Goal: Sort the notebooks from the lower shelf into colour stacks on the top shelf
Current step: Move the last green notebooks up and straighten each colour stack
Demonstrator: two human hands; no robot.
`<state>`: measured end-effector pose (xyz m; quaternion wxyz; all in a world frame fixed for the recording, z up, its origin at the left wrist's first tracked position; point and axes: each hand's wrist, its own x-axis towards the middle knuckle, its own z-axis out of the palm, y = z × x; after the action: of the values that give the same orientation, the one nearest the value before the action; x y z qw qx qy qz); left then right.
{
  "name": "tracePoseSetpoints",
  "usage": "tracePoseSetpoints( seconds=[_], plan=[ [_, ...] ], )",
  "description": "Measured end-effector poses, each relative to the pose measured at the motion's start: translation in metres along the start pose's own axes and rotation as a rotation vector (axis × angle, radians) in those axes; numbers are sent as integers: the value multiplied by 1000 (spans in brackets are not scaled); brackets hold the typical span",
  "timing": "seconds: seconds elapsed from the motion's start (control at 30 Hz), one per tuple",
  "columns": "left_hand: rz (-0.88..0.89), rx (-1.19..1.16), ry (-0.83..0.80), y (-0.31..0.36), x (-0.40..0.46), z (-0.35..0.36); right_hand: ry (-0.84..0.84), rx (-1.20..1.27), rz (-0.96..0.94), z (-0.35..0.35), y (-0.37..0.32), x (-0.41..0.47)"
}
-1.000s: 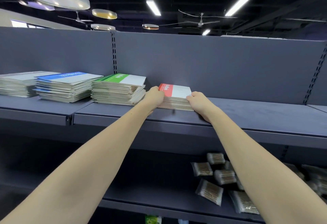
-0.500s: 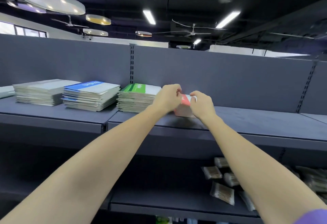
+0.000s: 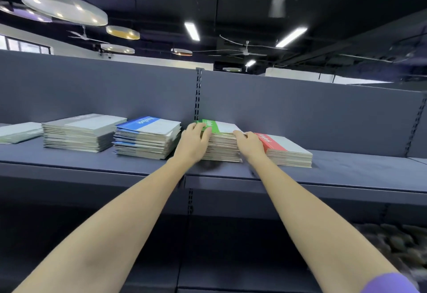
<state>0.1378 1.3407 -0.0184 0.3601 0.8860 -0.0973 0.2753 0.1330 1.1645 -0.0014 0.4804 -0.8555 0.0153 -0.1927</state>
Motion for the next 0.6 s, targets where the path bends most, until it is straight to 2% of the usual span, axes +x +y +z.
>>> tracePoseSetpoints(
  seconds=[0.17,0.23,0.43,0.6],
  plan=[
    [-6,-238,118,-4,-2,0,157,104,-2,20,-4,0],
    [-8,-265,133,-5,-2,-1,184,150,-14,25,-3,-1],
    [-104,-319,81,-3,-3,-1,83,132,-16,30,3,10],
    [-146,-345,77,-2,-1,0,54,212,-19,28,6,10]
  ],
)
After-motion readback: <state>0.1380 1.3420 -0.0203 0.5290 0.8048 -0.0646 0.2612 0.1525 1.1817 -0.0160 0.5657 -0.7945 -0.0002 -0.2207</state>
